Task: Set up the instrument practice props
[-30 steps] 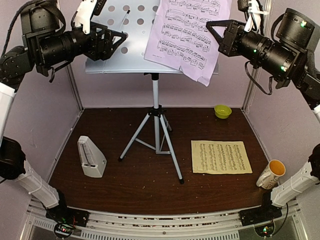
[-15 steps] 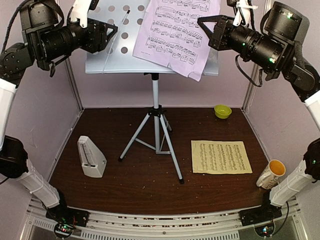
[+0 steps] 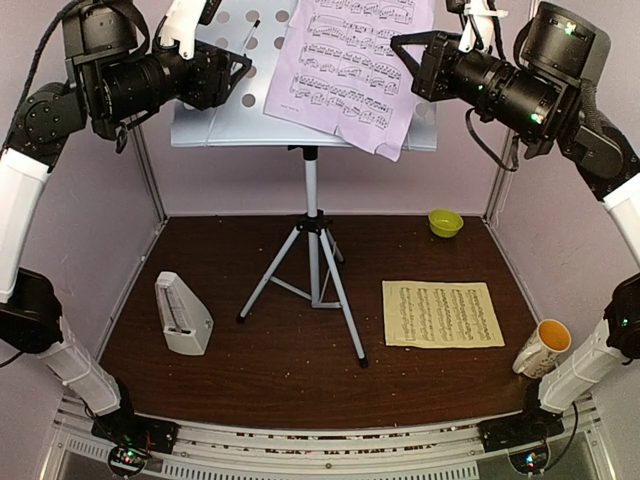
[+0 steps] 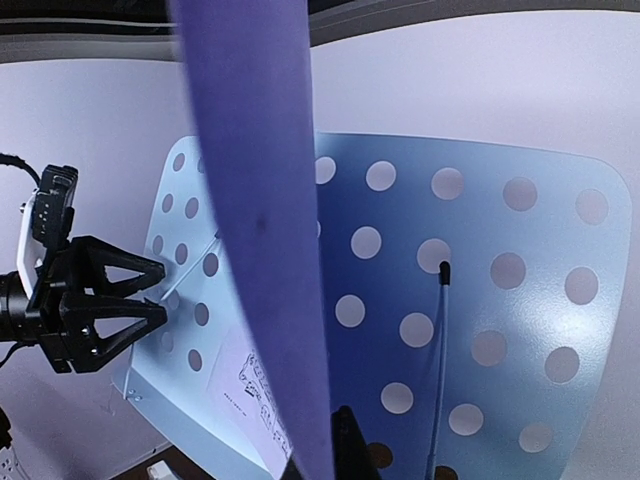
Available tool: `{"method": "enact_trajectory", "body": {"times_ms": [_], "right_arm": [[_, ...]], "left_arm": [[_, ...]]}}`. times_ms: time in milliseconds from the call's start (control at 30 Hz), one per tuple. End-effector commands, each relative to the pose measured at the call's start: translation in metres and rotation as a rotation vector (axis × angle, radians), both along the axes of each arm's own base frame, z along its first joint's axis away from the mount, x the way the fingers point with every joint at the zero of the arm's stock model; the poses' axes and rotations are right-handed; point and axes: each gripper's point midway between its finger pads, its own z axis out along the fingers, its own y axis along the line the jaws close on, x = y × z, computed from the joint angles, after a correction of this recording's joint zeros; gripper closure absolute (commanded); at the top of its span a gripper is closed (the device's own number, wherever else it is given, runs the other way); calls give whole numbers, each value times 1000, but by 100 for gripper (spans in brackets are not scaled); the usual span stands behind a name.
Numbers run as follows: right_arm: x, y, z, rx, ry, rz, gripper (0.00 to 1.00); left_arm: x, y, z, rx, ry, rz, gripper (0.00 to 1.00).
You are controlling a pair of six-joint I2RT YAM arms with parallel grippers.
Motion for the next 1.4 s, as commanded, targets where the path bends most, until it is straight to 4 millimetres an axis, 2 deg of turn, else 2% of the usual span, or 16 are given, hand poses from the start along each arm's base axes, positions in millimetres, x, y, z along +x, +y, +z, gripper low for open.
{"method": "enact_trajectory", "body": {"times_ms": [0,400,567,767,1167,1367], "right_arm": [[1,-2,7,9,-14,0,100],[4,-2,5,0,-16,-13,100],[5,-3,4,-2,-13,-17,100],[5,-3,4,-5,-20,-10,100],[4,11,14,12,-59,37,100],[2,32,19,-28,-137,90,100]], "left_arm": [[8,7,10,-18,-31,51,46],[14,13,12,-27,-44,112,68],[11,14,20,-70,-77,99,81],[0,26,35,-176,-149,83,100],[-19,33,45,-298,-279,12,100],[-22,28,44,-295,-297,-19,100]]}}
